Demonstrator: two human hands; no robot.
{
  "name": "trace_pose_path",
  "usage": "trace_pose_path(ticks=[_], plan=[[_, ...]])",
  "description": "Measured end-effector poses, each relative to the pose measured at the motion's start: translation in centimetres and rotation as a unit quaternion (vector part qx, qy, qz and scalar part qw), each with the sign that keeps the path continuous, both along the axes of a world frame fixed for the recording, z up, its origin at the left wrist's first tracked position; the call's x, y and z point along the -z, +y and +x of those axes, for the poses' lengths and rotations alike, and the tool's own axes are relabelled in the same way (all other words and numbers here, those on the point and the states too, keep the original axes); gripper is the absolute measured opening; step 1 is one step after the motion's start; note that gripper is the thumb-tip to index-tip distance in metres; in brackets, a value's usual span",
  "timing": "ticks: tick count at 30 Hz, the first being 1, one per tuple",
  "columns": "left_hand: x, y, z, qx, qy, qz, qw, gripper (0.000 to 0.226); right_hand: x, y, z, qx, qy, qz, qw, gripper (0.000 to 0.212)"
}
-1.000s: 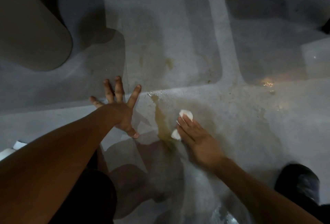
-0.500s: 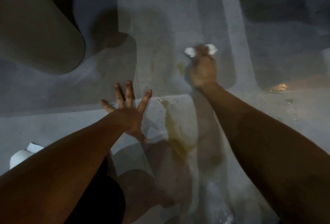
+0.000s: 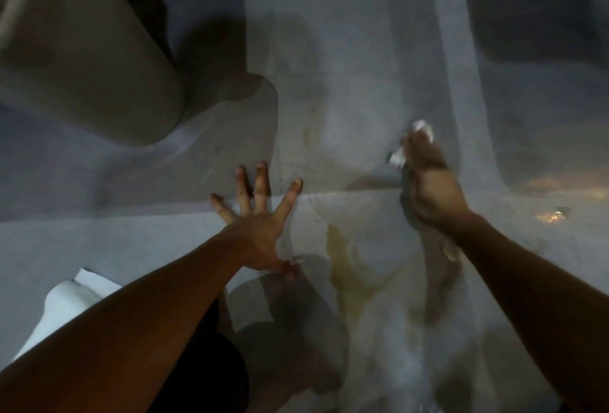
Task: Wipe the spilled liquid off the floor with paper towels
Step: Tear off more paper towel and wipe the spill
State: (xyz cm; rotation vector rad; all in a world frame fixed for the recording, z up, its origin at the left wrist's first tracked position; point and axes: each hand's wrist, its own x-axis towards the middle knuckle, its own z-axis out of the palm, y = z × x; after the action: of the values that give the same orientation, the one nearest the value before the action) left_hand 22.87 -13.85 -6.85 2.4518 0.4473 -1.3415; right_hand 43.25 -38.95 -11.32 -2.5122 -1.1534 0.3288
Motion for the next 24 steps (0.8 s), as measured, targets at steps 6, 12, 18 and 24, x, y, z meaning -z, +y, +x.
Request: trace_pose_path(ticks=[6, 12, 18, 24], plan=[[0.3, 0.1, -0.2, -0.002, -0.011, -0.007, 1.000, 0.163, -0.1, 14.6, 3.1, 0.187, 0.033, 0.003, 0.982, 0.057], [0.7, 1.7, -3.2, -0.038, -0.114, 0.018, 0.993, 0.166, 1.5, 17.0, -5.6, -0.167, -0.010, 0.059, 0.984, 0.055], [0.6, 3.6, -3.1, -0.017, -0.121, 0.053, 0.991, 0.169, 0.3, -1.0, -8.1, -0.327, -0.011, -0.041, 0.944, 0.054], [0.1, 3.4, -2.4, -0.019, -0.095, 0.044, 0.994, 0.170, -0.8, -5.0, 0.7, -0.027, 0.008, -0.037, 0.999, 0.059]])
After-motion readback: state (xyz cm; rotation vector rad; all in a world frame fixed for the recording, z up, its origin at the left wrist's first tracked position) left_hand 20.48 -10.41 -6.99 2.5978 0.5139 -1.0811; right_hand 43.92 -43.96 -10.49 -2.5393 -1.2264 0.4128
